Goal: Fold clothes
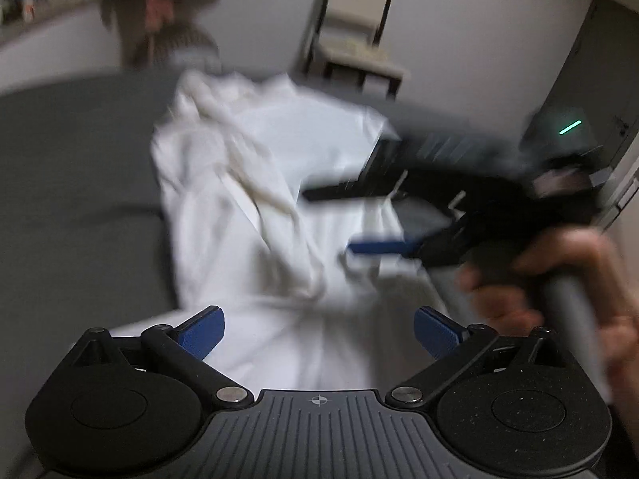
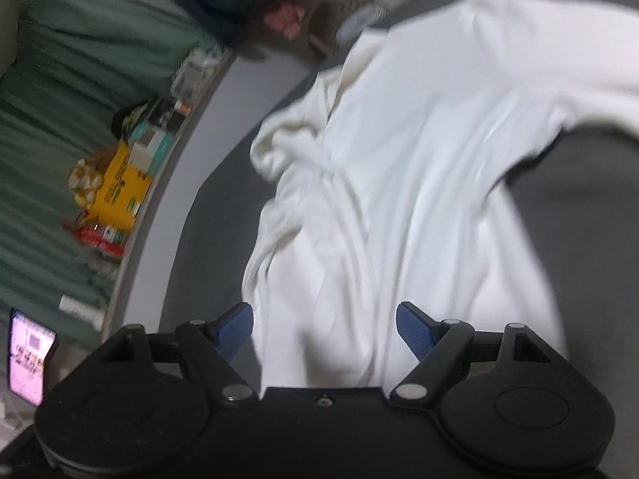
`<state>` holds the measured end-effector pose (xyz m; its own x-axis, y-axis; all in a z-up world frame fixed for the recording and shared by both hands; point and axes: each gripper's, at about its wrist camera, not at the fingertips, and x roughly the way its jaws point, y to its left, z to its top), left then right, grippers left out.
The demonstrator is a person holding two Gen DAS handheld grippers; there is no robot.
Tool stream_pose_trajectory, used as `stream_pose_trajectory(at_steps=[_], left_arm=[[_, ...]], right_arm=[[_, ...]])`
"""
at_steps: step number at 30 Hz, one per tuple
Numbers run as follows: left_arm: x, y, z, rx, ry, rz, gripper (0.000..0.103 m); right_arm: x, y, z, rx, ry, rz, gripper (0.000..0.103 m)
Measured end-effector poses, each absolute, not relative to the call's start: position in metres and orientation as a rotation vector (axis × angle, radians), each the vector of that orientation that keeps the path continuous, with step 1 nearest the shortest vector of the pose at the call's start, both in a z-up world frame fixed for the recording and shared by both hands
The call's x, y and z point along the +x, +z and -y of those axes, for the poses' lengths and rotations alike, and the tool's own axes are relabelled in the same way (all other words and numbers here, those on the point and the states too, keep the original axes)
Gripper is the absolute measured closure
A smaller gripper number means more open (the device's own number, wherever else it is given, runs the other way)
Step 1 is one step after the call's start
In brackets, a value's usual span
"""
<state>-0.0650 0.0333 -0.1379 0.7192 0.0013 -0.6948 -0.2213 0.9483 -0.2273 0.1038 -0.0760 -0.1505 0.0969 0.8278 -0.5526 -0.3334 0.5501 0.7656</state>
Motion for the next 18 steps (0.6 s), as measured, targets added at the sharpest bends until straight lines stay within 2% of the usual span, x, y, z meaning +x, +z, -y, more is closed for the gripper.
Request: stream_pose_trajectory(at_steps=[3, 5, 7, 9, 10, 11, 14, 18], left_arm=[[-0.099, -0.112, -0.053, -0.288, 0.206, -0.653, 0.001], [-0.105, -0.108, -0.073, -0.286, 0.286, -0.637, 0.001], [-0.101, -0.110, -0.097, -0.299, 0.353, -0.667, 0.002], [-0.092, -0.114, -0.115, -0.330, 0.389, -0.684, 0.002], [-0.088, -0.117, -0.124, -0.346, 0.405, -0.691, 0.002], [-0.081, -0.120, -0.130, -0.371, 0.402, -0.692, 0.002], [-0.059, -0.131, -0.134, -0.402, 0.391, -0.704, 0.002], [-0.031, -0.148, -0.117, -0.268, 0.364, -0.737, 0.002]], right_arm=[[0.093, -0.160, 0.061, 0.471, 0.932, -1.226, 0.028], [0.086, -0.168, 0.052, 0.439, 0.926, -1.254, 0.040], [0.079, -0.171, 0.048, 0.413, 0.917, -1.255, 0.043], [0.075, -0.169, 0.048, 0.401, 0.902, -1.232, 0.064], [0.076, -0.168, 0.051, 0.411, 0.882, -1.223, 0.082], [0.077, -0.168, 0.054, 0.422, 0.863, -1.212, 0.091], [0.081, -0.161, 0.071, 0.479, 0.830, -1.154, 0.093], [0.081, -0.149, 0.085, 0.462, 0.769, -1.085, 0.093]])
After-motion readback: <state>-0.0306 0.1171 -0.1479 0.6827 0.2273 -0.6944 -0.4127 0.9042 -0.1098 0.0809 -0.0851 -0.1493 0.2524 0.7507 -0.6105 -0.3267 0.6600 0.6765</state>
